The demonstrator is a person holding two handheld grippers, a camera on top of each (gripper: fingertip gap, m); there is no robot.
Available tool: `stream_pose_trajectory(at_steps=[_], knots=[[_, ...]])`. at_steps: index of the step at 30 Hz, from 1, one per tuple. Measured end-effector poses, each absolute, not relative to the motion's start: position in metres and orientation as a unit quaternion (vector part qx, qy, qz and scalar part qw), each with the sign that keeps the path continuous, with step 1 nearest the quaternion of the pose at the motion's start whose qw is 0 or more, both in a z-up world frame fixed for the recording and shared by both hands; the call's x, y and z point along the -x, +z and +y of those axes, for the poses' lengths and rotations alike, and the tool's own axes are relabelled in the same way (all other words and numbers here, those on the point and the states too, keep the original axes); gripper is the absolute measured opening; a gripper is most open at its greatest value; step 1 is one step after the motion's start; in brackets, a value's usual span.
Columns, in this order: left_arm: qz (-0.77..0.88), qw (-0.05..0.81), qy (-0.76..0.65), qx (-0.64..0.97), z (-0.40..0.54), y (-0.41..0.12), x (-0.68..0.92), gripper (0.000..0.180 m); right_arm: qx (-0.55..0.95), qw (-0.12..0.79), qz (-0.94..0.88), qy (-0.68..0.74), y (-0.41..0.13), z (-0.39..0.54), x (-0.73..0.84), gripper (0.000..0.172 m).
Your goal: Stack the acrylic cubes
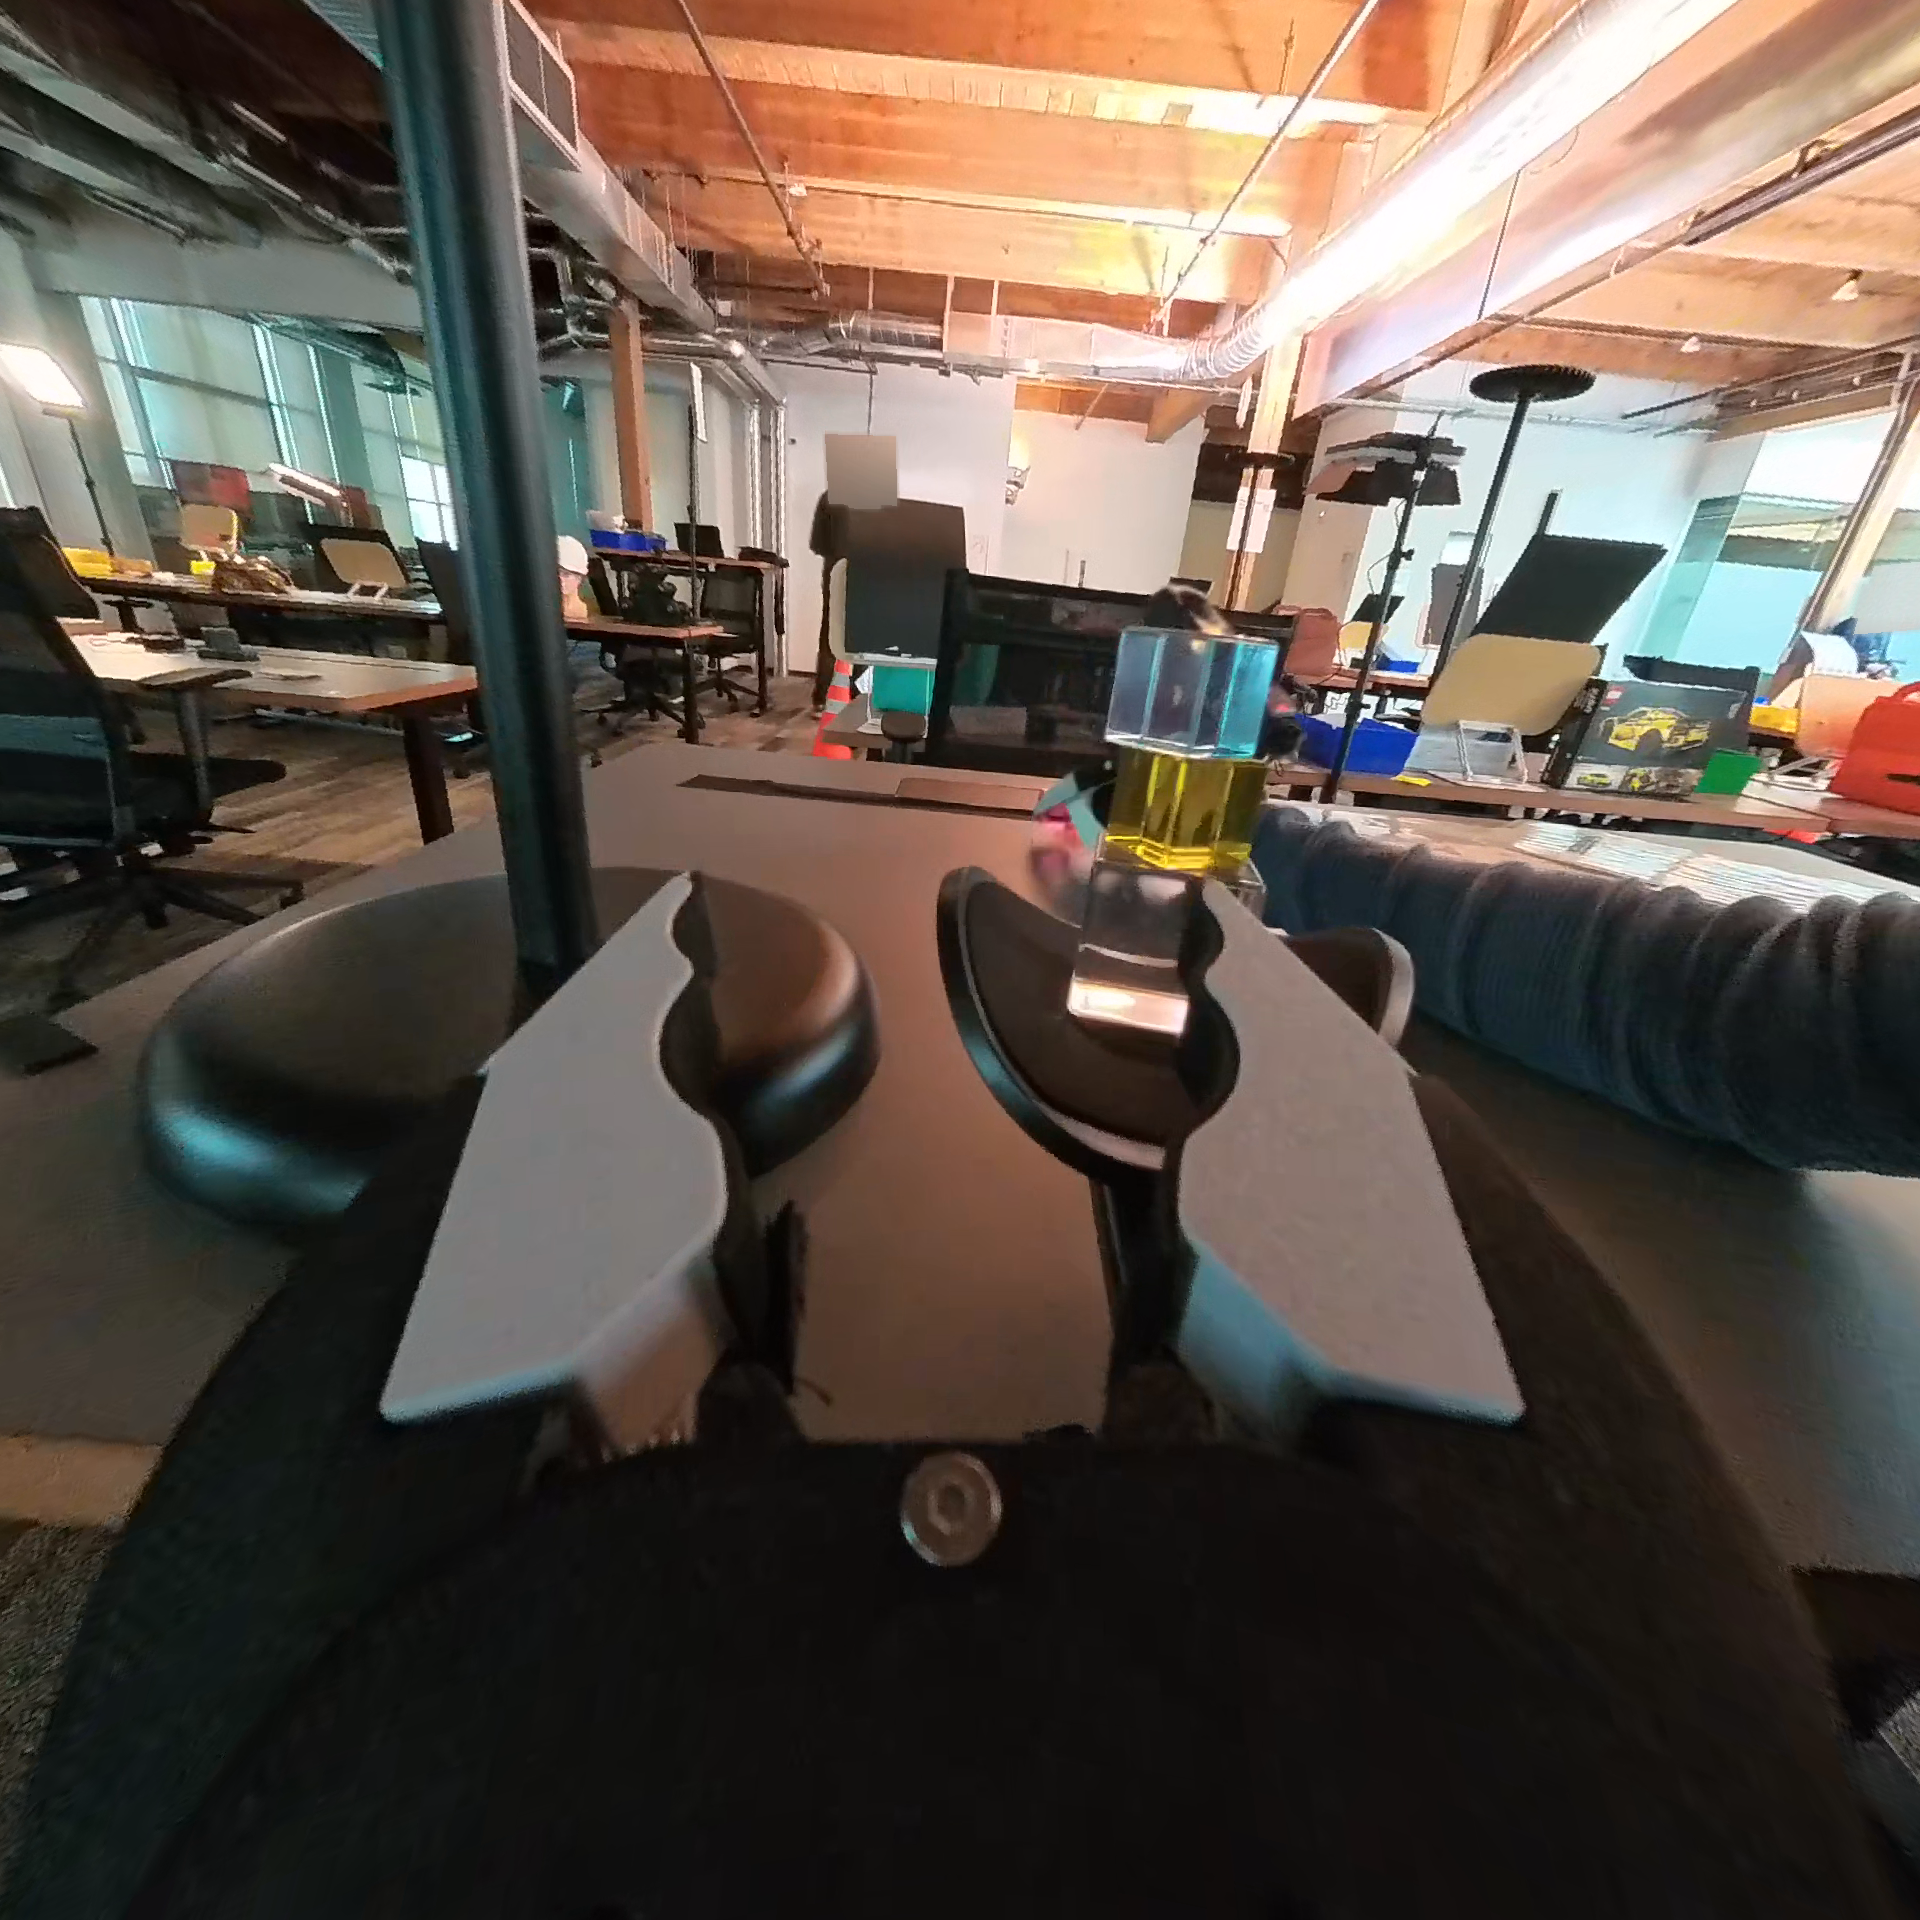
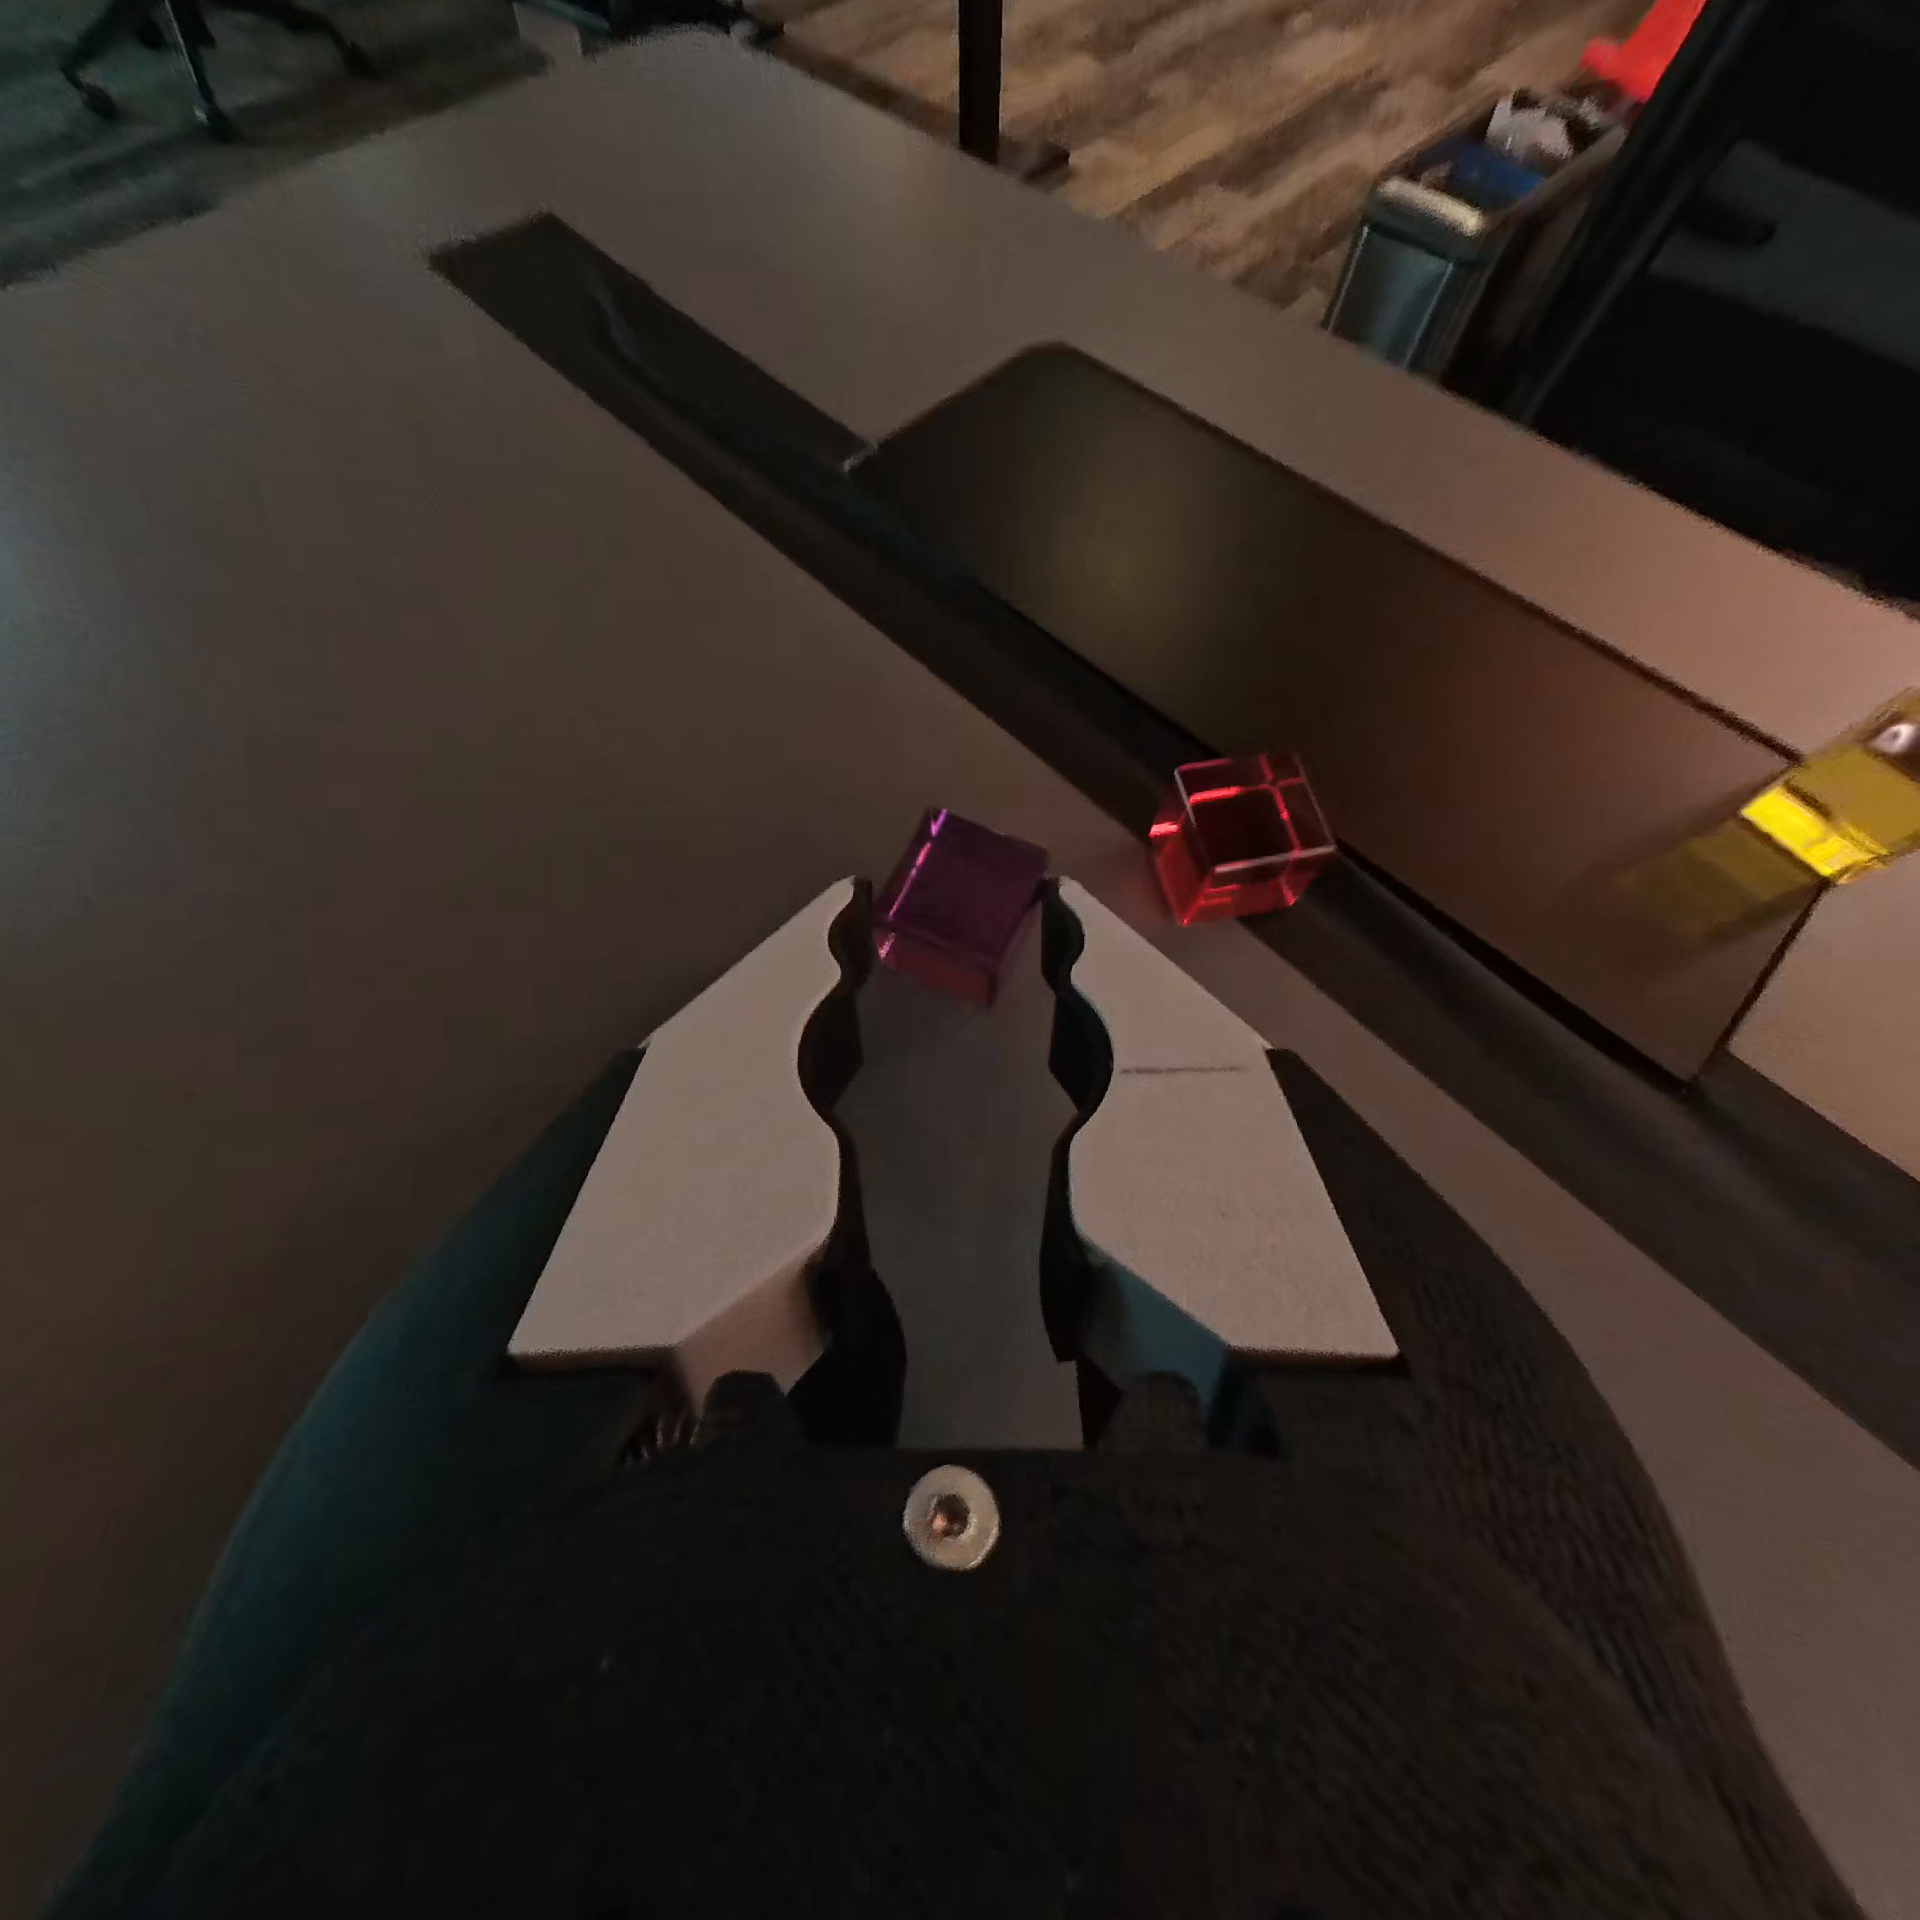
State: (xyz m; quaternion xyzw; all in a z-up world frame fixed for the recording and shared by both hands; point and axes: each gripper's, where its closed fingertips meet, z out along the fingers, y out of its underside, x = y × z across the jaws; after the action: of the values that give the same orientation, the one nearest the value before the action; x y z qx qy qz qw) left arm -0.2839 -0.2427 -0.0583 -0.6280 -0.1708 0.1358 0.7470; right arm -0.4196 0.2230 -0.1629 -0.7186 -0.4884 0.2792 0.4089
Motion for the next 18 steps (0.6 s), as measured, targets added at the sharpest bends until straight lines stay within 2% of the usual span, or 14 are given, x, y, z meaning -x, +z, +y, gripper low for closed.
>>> stream_pose_trajectory(at_steps=[7,11,18], knots=[[-0.179,0.758,0.144,0.61,-0.263,-0.047,0.279,0.088,0.545,0.61,-0.478,0.32,-0.093,0.189,0.398,0.025],[-0.175,0.764,0.158,0.6,-0.275,-0.038,0.27,0.086,0.506,0.625,-0.483,0.348,-0.081,0.158,0.384,0.025],[-0.165,0.772,0.164,0.592,-0.28,-0.028,0.253,0.086,0.487,0.574,-0.476,0.454,-0.072,0.084,0.347,0.025]])
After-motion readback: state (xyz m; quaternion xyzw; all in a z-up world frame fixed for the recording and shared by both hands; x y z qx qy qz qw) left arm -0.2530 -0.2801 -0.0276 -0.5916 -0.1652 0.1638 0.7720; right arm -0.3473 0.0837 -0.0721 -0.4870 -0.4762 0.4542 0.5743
